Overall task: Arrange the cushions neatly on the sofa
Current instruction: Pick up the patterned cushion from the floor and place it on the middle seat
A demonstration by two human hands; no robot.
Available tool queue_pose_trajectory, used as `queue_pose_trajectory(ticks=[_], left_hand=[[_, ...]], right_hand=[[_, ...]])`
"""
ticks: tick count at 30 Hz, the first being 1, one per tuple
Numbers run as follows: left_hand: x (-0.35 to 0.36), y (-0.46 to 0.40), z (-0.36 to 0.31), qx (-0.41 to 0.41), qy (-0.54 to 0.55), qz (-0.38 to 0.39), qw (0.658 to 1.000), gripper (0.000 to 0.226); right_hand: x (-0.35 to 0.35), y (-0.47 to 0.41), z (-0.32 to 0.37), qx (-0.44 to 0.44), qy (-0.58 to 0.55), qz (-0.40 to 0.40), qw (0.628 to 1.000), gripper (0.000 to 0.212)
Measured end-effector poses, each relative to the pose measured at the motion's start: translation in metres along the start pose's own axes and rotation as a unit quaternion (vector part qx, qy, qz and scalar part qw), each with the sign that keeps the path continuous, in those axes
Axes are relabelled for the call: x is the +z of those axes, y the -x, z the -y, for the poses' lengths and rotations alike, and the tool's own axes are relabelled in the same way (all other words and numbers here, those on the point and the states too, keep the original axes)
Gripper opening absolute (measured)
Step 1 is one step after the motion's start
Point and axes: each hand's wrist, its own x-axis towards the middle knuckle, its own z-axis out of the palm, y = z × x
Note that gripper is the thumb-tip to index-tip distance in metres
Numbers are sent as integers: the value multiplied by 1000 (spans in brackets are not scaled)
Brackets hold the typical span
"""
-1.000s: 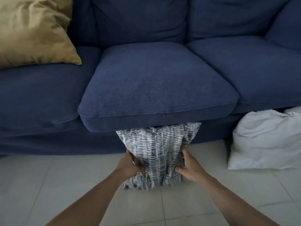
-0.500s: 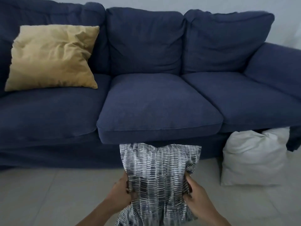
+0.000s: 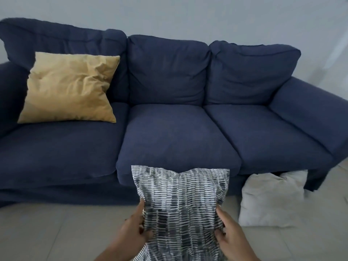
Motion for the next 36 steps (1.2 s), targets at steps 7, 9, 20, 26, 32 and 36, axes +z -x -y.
queue_pose_trajectory(ticks=[7,9,20,26,32,36], left_hand=[[-69,-27,-116,-16,-62,-4,998,117],[-89,-40,-148,-29,-72,-4,997,117],[-205,-143,-331,-47,-90,-47,994,110],[-257,-239,-363,-42,-91,-72,992,114],[-297,-355,-367,-15,-89,-98,991,108],[-313,-432,-344,-12,-104,-112,988,106]], right_hand=[[-89,-17,117,-1,18,28,999,81],[-114,-31,144,8,10,31,999,81],[-250,-163,299,-42,43,47,997,79],[-270,-270,344,-97,39,17,994,77],[-245,-406,353,-98,17,4,995,75],[-211,-490,347,-96,37,-25,994,74]])
